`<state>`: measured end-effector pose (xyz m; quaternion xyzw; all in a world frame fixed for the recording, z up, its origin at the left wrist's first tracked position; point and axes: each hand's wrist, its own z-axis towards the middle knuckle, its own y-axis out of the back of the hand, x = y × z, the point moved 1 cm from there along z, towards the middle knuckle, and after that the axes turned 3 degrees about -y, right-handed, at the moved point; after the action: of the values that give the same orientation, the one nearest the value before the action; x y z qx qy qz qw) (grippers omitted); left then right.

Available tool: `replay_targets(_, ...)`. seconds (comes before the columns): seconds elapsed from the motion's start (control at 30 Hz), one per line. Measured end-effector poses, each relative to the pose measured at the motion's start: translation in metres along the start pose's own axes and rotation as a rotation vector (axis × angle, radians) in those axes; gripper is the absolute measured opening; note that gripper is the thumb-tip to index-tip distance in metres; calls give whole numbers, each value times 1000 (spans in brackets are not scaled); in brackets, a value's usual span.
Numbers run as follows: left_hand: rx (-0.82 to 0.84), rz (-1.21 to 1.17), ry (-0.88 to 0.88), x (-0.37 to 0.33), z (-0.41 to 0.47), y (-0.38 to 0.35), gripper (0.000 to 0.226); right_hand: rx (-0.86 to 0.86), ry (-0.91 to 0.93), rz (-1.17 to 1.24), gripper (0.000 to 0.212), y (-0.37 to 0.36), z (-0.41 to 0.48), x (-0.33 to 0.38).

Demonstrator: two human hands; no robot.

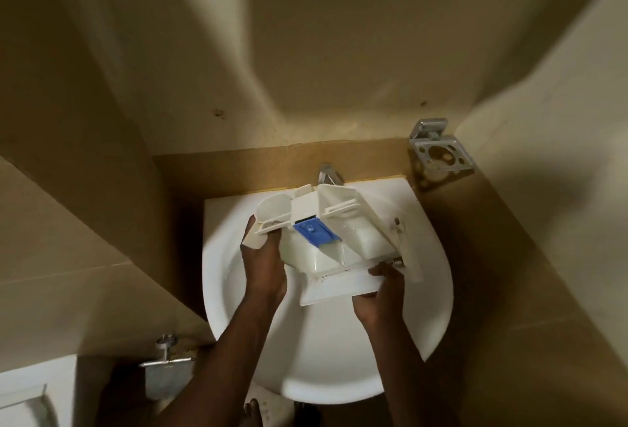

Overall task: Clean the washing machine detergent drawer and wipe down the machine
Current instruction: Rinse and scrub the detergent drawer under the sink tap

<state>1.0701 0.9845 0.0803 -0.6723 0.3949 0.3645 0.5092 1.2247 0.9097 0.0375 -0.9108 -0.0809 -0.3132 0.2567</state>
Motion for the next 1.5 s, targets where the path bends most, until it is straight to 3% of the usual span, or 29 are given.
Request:
replay_targets(0.1, -10, -183, 218, 4, 1, 11, 32, 27, 26, 17, 24, 0, 2, -3)
replay_targets(0.2, 30, -149, 213, 6, -4, 11, 33, 13, -72, 182, 32, 0, -6, -25)
replay_targets(0.33, 37, -183, 254, 1, -1, 13, 32, 16, -233, 35, 29, 5, -21, -44)
replay_targets(0.43, 31, -201, 322, 3, 0, 17, 29, -38, -237, -116, 17, 18, -14, -46)
replay_targets(0.5, 91, -197, 318, 5, -8, 21, 30, -38, -246, -86, 13, 26, -14, -50)
replay_targets(0.6, 201, -191, 291, 3, -15, 21, 35, 19, -211, -80, 22, 46, -18, -58)
replay_targets(0.67, 196, -185, 288, -1, -14, 18, 35, 71, -84, -291, 28, 57, -31, -51)
replay_targets(0.73, 144, -192, 292, -7, -9, 16, 34, 145, 156, -557, 35, 58, -43, -38)
replay_targets(0.83, 147, -145, 207, -23, -2, 16, 34, 54, 580, -559, 77, 46, -60, -7)
replay_targets(0.9, 186, -72, 150, -37, 3, 16, 33, 12, 787, -793, 104, 37, -65, 16)
replay_targets(1.0, 169, 24, 167, -54, 11, 14, 35, 104, 903, -1008, 109, 28, -68, 48)
replay_targets(1.13, 192, 230, 99, -80, 16, 6, 34, 353, 660, -937, 77, 6, -68, 86)
replay_targets(1.23, 163, 290, 103, -94, 18, 6, 33, 446, 484, -1140, 53, -7, -68, 114)
replay_targets(1.37, 197, 494, 150, -93, 19, 9, 26, 584, 233, -1247, 56, -28, -76, 129)
replay_targets(1.43, 220, 579, 212, -87, 15, 10, 37, 722, 89, -1283, 55, -36, -80, 121)
replay_targets(1.5, 222, 640, 295, -85, 8, 12, 42, 719, 32, -1305, 52, -35, -73, 111)
